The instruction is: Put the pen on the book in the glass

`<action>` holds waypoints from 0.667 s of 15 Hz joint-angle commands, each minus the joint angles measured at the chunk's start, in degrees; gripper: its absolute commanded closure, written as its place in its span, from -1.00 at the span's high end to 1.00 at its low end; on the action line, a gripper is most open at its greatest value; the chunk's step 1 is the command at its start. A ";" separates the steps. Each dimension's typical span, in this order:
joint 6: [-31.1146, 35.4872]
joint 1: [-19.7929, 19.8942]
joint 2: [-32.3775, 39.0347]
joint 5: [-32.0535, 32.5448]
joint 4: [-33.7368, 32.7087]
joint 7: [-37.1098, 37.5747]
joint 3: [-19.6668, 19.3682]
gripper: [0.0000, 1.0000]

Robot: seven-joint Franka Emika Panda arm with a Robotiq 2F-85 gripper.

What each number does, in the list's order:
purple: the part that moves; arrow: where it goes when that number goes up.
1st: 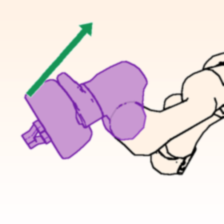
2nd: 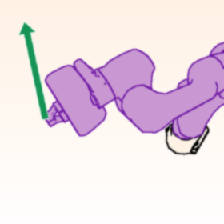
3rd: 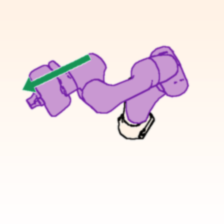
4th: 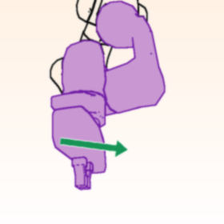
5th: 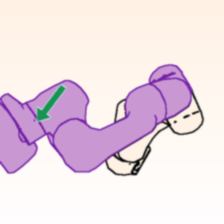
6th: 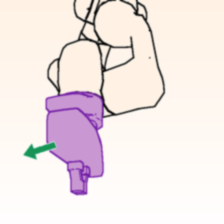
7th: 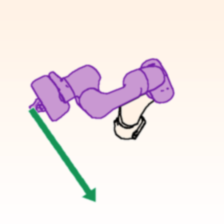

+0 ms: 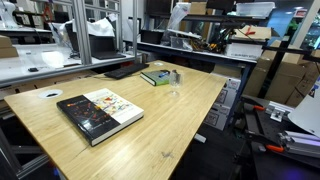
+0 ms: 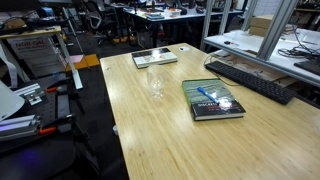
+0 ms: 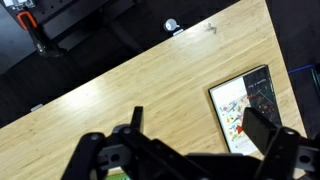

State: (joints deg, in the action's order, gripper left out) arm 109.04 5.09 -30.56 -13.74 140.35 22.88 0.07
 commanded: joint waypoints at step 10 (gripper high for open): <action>16.17 6.46 29.73 -6.95 -15.71 8.21 -8.88 1.00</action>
State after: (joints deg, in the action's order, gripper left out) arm 122.69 11.34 -10.17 -16.75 132.46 27.62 -7.74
